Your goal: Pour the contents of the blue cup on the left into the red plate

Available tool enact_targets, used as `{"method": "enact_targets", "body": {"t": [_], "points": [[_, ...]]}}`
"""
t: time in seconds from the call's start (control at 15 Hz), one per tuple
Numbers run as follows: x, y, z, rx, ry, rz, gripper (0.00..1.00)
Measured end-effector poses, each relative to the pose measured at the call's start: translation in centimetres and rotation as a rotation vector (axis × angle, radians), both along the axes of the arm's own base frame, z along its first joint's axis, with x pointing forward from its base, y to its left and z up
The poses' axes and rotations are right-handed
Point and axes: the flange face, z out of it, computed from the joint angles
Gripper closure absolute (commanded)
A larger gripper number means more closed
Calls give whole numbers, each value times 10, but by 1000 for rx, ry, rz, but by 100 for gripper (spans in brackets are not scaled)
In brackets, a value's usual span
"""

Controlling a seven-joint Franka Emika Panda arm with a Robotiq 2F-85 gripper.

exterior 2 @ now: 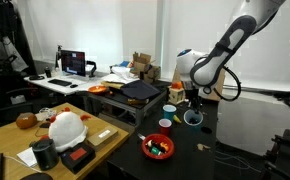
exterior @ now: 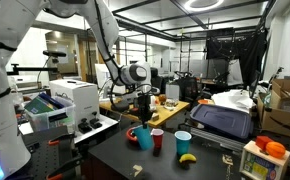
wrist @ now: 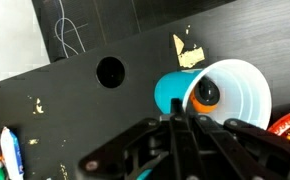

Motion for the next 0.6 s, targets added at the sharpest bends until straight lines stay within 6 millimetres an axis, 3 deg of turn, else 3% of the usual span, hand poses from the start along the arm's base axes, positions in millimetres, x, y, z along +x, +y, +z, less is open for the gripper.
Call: {"method": "enact_targets", "body": {"t": [0.6], "points": [[23, 67, 21, -86, 14, 93, 99]]}}
